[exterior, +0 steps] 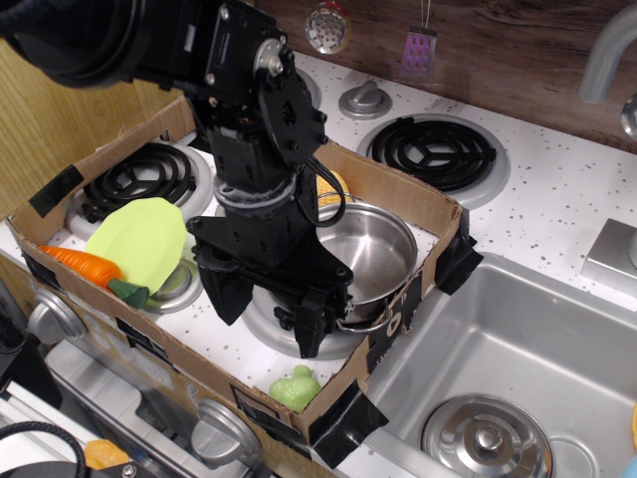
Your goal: Take carrot off plate
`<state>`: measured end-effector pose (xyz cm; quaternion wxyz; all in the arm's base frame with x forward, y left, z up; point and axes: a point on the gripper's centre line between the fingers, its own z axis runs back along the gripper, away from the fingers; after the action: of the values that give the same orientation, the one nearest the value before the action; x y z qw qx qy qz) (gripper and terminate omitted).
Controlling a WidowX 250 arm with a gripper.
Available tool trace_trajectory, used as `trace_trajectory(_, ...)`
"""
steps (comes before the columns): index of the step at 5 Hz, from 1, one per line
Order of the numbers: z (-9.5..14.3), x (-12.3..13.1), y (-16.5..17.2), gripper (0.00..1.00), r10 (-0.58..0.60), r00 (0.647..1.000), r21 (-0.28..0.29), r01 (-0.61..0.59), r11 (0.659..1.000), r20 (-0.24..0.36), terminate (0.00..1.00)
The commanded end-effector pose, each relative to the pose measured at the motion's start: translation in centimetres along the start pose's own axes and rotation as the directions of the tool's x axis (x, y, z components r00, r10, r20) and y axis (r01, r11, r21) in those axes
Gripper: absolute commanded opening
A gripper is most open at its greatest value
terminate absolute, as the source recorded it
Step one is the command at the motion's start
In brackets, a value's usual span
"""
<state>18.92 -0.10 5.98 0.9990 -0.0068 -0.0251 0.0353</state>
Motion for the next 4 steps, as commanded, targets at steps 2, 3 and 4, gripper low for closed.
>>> trace_trajectory(2,1.0,0.4,0.2,1.00,0.058,0.997,0.057,-0.061,0.997,0.058,0.00)
trace_trajectory(3,1.7,1.2,1.1,1.00,0.213,0.977,0.043,-0.214,0.976,0.023,0.00)
trace_trajectory(4,2.1,2.1,2.7,1.00,0.340,0.940,0.079,-0.341,0.937,0.031,0.00)
